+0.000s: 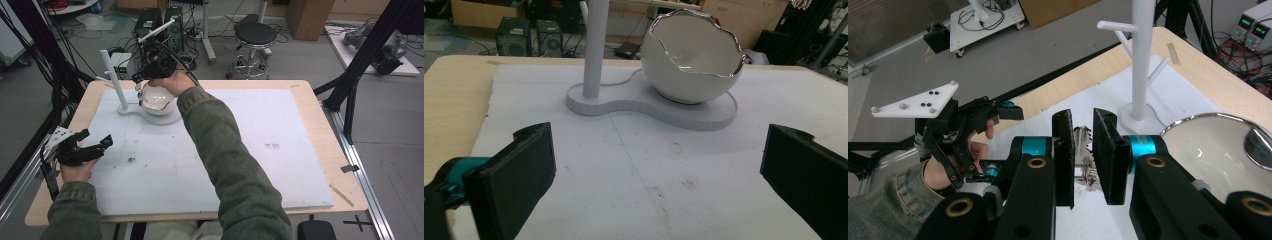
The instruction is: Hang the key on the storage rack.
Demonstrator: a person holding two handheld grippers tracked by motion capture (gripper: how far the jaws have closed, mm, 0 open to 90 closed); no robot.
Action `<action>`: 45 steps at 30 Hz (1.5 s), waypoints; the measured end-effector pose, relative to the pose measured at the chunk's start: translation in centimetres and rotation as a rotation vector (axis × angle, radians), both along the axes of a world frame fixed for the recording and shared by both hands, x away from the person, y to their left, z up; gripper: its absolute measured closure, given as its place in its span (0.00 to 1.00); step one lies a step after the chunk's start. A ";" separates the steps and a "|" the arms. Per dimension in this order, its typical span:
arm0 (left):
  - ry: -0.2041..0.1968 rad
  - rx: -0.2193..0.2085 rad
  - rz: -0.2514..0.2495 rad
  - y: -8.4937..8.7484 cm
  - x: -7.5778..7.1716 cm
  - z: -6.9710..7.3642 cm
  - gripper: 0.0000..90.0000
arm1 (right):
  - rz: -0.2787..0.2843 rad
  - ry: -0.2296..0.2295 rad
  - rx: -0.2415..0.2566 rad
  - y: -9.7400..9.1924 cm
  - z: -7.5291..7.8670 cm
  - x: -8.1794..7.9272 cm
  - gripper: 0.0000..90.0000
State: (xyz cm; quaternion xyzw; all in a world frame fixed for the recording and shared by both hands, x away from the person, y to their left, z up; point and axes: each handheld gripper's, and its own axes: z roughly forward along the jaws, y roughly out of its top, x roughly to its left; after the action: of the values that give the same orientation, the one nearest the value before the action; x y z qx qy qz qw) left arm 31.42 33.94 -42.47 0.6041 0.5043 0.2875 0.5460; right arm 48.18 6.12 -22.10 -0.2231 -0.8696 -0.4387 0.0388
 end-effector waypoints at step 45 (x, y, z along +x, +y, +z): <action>-0.013 -0.023 -0.039 -0.8 -1.0 0.5 0.02 | -0.055 0.020 0.094 8.9 -1.8 3.8 0.88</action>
State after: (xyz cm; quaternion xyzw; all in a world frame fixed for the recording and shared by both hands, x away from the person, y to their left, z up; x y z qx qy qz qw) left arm 30.37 33.15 -41.98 0.6055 0.4923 0.2748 0.5616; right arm 51.98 15.02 -23.87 -0.2492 -0.8412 -0.4777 0.0460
